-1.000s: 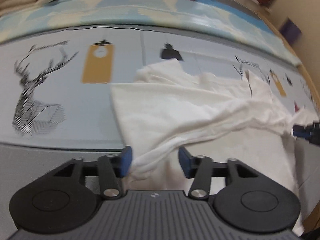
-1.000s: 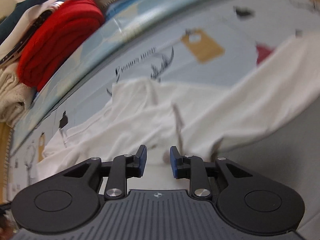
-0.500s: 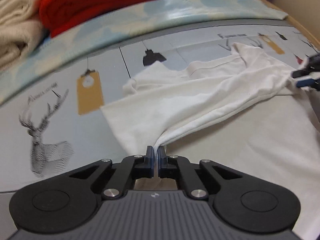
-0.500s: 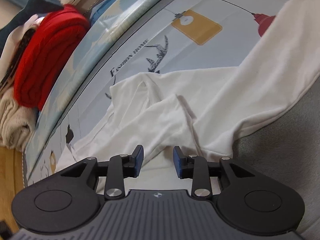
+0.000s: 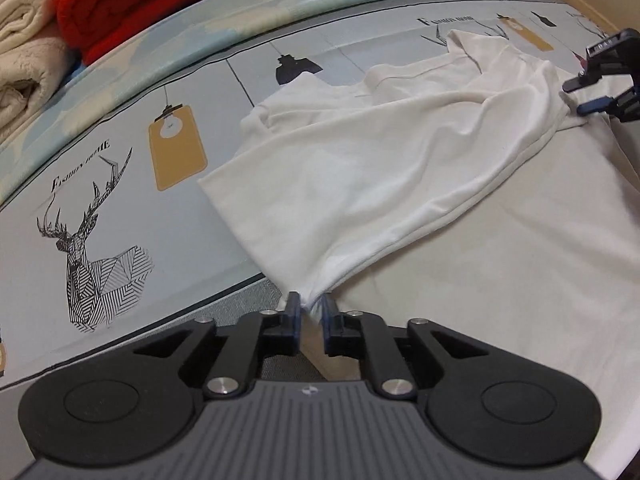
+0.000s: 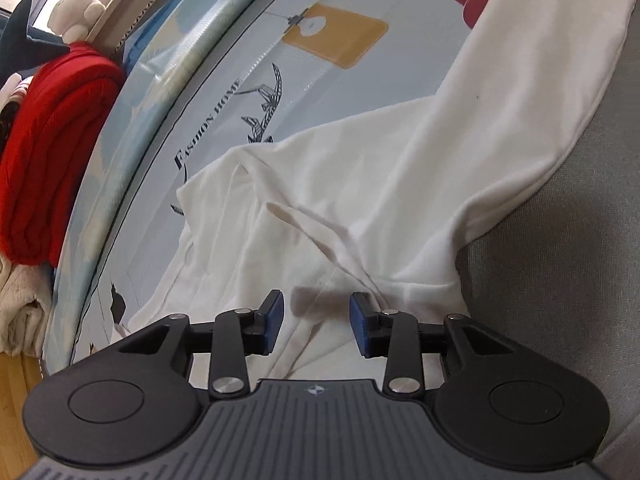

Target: Fold small clothes

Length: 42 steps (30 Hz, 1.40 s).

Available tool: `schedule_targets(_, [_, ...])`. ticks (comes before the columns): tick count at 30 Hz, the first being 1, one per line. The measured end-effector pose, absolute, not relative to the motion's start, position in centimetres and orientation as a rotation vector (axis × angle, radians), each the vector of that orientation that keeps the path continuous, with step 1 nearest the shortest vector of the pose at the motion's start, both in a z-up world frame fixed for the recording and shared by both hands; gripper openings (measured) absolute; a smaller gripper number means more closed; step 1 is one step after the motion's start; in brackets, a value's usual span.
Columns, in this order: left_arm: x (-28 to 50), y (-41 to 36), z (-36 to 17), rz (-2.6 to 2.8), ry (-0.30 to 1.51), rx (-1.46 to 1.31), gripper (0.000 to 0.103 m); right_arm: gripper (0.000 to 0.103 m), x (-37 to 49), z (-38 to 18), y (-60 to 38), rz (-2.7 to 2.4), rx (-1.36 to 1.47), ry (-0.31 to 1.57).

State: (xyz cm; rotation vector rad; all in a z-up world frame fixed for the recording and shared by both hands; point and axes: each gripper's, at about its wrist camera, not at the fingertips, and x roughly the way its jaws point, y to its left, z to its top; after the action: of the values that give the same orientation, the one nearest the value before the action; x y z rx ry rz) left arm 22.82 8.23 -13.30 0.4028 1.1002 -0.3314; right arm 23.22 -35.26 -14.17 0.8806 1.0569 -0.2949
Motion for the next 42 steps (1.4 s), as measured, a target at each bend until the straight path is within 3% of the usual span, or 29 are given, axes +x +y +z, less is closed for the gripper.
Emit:
schedule_targets(11, [23.2, 8.3, -13.4, -0.324, 1.107, 0.374, 0.018, 0.04, 23.4, -11.1, -37.3, -0.289, 0.84, 0.948])
schedule_targets(22, [23.3, 8.1, -13.5, -0.326, 1.109, 0.357, 0.018, 0.04, 24.8, -13.3, -36.1, -0.181, 0.707, 1.068])
schedule_targets(23, [23.3, 8.1, -13.6, -0.327, 1.109, 0.359, 0.018, 0.038, 24.8, -13.1, -35.9, -0.161, 0.695, 1.062])
schedule_targets(25, [23.4, 8.0, -13.7, -0.321, 1.117, 0.367, 0.017, 0.021, 25.1, -12.7, -35.2, -0.125, 0.652, 1.054])
schedule_targets(28, [23.4, 7.9, -13.8, -0.319, 1.12, 0.363, 0.011, 0.006, 25.1, -12.5, -34.5, -0.096, 0.595, 1.076])
schedule_targets(34, [23.4, 8.1, -13.0, -0.31, 1.089, 0.357, 0.007, 0.004, 25.0, -11.7, -34.6, -0.098, 0.589, 1.053])
schedule_targets(40, [23.2, 10.0, -9.2, -0.328, 0.973, 0.204, 0.006, 0.004, 23.3, -5.1, -36.6, 0.024, 0.662, 0.711])
schedule_targets(42, [22.7, 9.6, -10.0, -0.384, 1.039, 0.214, 0.006, 0.004, 22.8, -4.4, -36.9, 0.026, 0.615, 0.722])
